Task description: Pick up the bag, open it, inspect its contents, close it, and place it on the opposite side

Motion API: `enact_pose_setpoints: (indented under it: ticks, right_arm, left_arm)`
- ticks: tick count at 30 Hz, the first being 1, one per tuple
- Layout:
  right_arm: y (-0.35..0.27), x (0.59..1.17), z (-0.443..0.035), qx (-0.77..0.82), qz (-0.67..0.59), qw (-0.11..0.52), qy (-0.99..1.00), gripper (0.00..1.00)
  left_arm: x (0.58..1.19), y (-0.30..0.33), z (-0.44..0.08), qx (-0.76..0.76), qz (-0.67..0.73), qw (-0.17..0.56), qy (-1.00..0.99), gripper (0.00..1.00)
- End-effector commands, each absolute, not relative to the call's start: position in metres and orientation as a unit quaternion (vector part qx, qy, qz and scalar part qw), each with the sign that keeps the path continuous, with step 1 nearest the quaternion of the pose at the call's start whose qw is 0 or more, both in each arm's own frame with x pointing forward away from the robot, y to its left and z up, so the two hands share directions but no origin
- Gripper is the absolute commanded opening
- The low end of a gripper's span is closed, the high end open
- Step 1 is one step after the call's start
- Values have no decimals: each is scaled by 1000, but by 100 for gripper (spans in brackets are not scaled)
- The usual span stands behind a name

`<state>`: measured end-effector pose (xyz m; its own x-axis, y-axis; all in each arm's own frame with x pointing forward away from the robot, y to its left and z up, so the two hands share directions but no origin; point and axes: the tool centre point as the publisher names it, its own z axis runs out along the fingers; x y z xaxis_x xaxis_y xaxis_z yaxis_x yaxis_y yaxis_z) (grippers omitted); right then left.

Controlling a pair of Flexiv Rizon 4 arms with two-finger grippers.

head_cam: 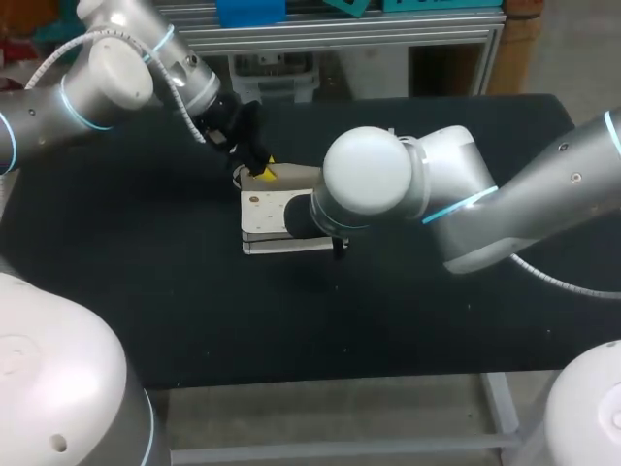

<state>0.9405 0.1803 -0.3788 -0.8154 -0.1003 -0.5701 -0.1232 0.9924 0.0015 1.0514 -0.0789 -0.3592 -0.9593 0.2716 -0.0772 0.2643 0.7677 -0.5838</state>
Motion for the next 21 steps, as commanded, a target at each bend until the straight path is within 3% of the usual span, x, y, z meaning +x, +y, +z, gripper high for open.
enact_pose_setpoints:
  ticks: [1, 3, 4, 20, 21]
  right_arm:
    - [180, 940, -380, -58, 18, 299, 952, 0]
    - [180, 940, -380, -58, 18, 299, 952, 0]
    - [180, 940, -380, -58, 18, 299, 952, 0]
    - [181, 940, -377, -58, 17, 303, 951, 0]
    - [181, 940, -375, -58, 16, 304, 951, 18]
  left_arm:
    - [1056, -82, -369, -145, 313, 14, -938, 12]
    - [1056, -82, -369, -144, 311, 13, -939, 8]
    - [1056, -82, -369, -141, 310, 12, -940, 0]
    - [1054, -71, -348, -125, 336, -18, -933, 0]
    - [1054, -70, -345, -124, 336, -21, -933, 0]
